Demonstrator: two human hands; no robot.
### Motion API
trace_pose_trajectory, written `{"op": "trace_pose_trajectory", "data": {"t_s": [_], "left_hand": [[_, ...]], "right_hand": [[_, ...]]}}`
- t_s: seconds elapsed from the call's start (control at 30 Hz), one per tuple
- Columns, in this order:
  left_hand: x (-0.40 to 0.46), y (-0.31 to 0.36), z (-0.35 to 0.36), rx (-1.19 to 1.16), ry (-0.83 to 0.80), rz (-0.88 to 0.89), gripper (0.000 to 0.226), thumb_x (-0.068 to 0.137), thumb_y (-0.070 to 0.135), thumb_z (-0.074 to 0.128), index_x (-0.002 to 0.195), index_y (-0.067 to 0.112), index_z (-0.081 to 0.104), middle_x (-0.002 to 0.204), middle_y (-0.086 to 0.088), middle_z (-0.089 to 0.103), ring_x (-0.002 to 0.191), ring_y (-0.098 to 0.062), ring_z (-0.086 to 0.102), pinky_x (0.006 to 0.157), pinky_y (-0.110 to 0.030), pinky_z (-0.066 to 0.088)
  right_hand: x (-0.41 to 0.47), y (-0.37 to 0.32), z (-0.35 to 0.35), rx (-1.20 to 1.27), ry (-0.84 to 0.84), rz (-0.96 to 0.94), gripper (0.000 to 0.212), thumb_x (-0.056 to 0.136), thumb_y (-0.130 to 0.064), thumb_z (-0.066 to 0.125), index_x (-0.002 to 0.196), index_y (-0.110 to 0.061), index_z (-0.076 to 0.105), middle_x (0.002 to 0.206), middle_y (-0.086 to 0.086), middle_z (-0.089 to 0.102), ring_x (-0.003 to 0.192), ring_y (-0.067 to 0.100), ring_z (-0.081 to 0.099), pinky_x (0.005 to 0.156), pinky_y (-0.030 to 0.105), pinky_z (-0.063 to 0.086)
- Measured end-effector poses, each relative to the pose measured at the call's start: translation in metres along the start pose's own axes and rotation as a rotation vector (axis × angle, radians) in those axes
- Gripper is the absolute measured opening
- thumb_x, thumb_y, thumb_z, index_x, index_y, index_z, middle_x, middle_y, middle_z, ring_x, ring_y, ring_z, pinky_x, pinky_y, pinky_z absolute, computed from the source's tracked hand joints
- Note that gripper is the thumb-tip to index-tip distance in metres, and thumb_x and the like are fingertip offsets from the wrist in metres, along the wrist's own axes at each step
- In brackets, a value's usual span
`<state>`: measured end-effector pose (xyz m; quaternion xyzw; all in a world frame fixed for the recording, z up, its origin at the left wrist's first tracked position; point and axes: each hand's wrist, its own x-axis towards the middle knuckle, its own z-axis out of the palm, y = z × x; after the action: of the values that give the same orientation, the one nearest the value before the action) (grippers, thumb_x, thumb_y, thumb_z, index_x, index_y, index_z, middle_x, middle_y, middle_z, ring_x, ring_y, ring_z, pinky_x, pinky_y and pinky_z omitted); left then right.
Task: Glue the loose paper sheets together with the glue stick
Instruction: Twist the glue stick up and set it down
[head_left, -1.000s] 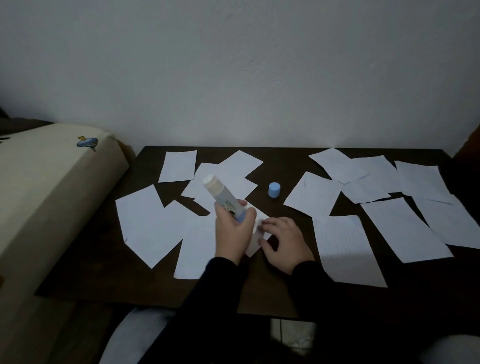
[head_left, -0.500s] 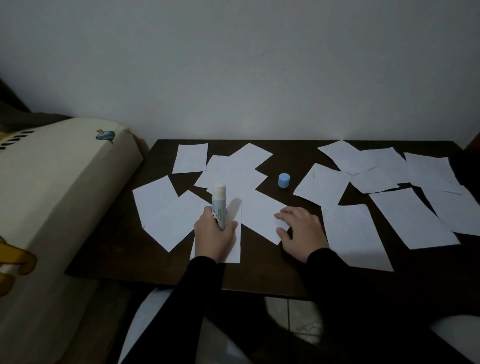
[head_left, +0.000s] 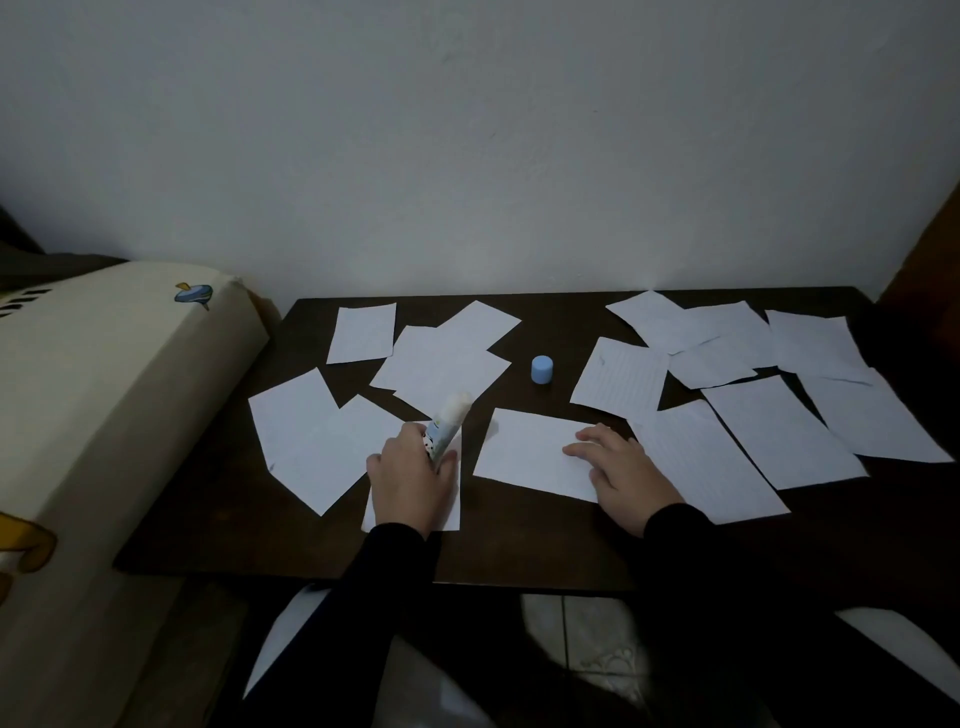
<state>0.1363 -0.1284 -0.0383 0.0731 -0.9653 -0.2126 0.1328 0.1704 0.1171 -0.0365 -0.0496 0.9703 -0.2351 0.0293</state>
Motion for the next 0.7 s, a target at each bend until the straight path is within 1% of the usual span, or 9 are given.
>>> {"op": "trace_pose_trajectory", "data": {"t_s": [0.17, 0.23, 0.27, 0.33, 0.43, 0.5, 0.57, 0.63, 0.7], "left_hand": [[0.004, 0.007, -0.014, -0.041, -0.085, -0.014, 0.032, 0.091, 0.045, 0.057, 0.106, 0.021, 0.043, 0.105, -0.002, 0.059, 0.088, -0.015, 0.054, 0.087, -0.036, 0.045], [0.001, 0.014, -0.021, -0.210, -0.169, -0.006, 0.027, 0.094, 0.038, 0.053, 0.109, 0.023, 0.036, 0.110, -0.001, 0.056, 0.089, -0.014, 0.051, 0.083, -0.034, 0.047], [-0.001, 0.020, -0.023, -0.319, -0.232, 0.002, 0.027, 0.096, 0.035, 0.050, 0.115, 0.023, 0.034, 0.113, -0.001, 0.053, 0.091, -0.014, 0.051, 0.080, -0.032, 0.046], [-0.006, 0.034, -0.025, -0.490, -0.328, 0.043, 0.031, 0.098, 0.032, 0.049, 0.123, 0.025, 0.031, 0.116, 0.002, 0.050, 0.093, -0.012, 0.053, 0.078, -0.027, 0.044], [-0.012, 0.054, -0.023, -0.643, -0.333, 0.048, 0.037, 0.095, 0.039, 0.056, 0.120, 0.033, 0.029, 0.118, 0.009, 0.045, 0.101, -0.010, 0.054, 0.075, -0.017, 0.046], [-0.016, 0.064, -0.022, -0.771, -0.321, -0.046, 0.038, 0.091, 0.039, 0.062, 0.117, 0.035, 0.034, 0.118, 0.008, 0.048, 0.103, -0.013, 0.058, 0.069, -0.014, 0.048], [-0.018, 0.069, -0.019, -0.980, -0.290, -0.156, 0.032, 0.089, 0.038, 0.066, 0.114, 0.036, 0.046, 0.114, 0.002, 0.057, 0.092, -0.013, 0.061, 0.065, -0.015, 0.049], [-0.019, 0.073, -0.018, -1.180, -0.260, -0.250, 0.022, 0.089, 0.037, 0.066, 0.109, 0.033, 0.058, 0.105, -0.006, 0.063, 0.081, -0.012, 0.059, 0.069, -0.021, 0.050], [-0.022, 0.079, -0.016, -1.327, -0.274, -0.341, 0.019, 0.091, 0.038, 0.062, 0.107, 0.027, 0.063, 0.100, -0.007, 0.064, 0.077, -0.013, 0.055, 0.074, -0.025, 0.051]], "right_hand": [[-0.003, 0.003, 0.001, 0.049, -0.009, -0.018, 0.038, 0.100, -0.018, 0.042, 0.135, -0.029, 0.051, 0.150, -0.010, 0.033, 0.146, 0.012, 0.013, 0.120, 0.042, 0.002], [-0.003, 0.002, 0.000, 0.038, -0.022, -0.030, 0.039, 0.100, -0.021, 0.043, 0.137, -0.031, 0.048, 0.153, -0.011, 0.029, 0.147, 0.012, 0.008, 0.119, 0.043, 0.001], [-0.003, 0.001, 0.000, 0.034, -0.021, -0.031, 0.040, 0.100, -0.022, 0.044, 0.139, -0.032, 0.046, 0.154, -0.011, 0.027, 0.147, 0.012, 0.008, 0.120, 0.044, 0.002], [-0.004, 0.000, -0.003, 0.042, 0.024, -0.021, 0.044, 0.098, -0.024, 0.048, 0.141, -0.031, 0.044, 0.155, -0.009, 0.026, 0.146, 0.014, 0.014, 0.121, 0.043, 0.011], [-0.009, 0.005, -0.007, -0.027, 0.120, -0.031, 0.044, 0.096, -0.030, 0.049, 0.140, -0.028, 0.045, 0.150, -0.007, 0.034, 0.140, 0.012, 0.026, 0.118, 0.040, 0.021], [-0.012, 0.013, -0.005, -0.083, 0.100, -0.031, 0.048, 0.095, -0.038, 0.048, 0.142, -0.027, 0.044, 0.150, -0.006, 0.034, 0.139, 0.013, 0.026, 0.117, 0.043, 0.019], [-0.014, 0.019, -0.001, -0.085, 0.056, -0.009, 0.051, 0.095, -0.042, 0.047, 0.144, -0.028, 0.040, 0.152, -0.007, 0.030, 0.142, 0.014, 0.020, 0.119, 0.044, 0.013], [-0.014, 0.022, 0.001, -0.087, 0.062, -0.010, 0.053, 0.094, -0.044, 0.047, 0.144, -0.029, 0.040, 0.152, -0.007, 0.029, 0.142, 0.014, 0.018, 0.119, 0.043, 0.010], [-0.013, 0.023, 0.001, -0.094, 0.069, -0.027, 0.056, 0.091, -0.047, 0.049, 0.143, -0.030, 0.040, 0.150, -0.007, 0.030, 0.141, 0.013, 0.019, 0.118, 0.042, 0.011]]}}
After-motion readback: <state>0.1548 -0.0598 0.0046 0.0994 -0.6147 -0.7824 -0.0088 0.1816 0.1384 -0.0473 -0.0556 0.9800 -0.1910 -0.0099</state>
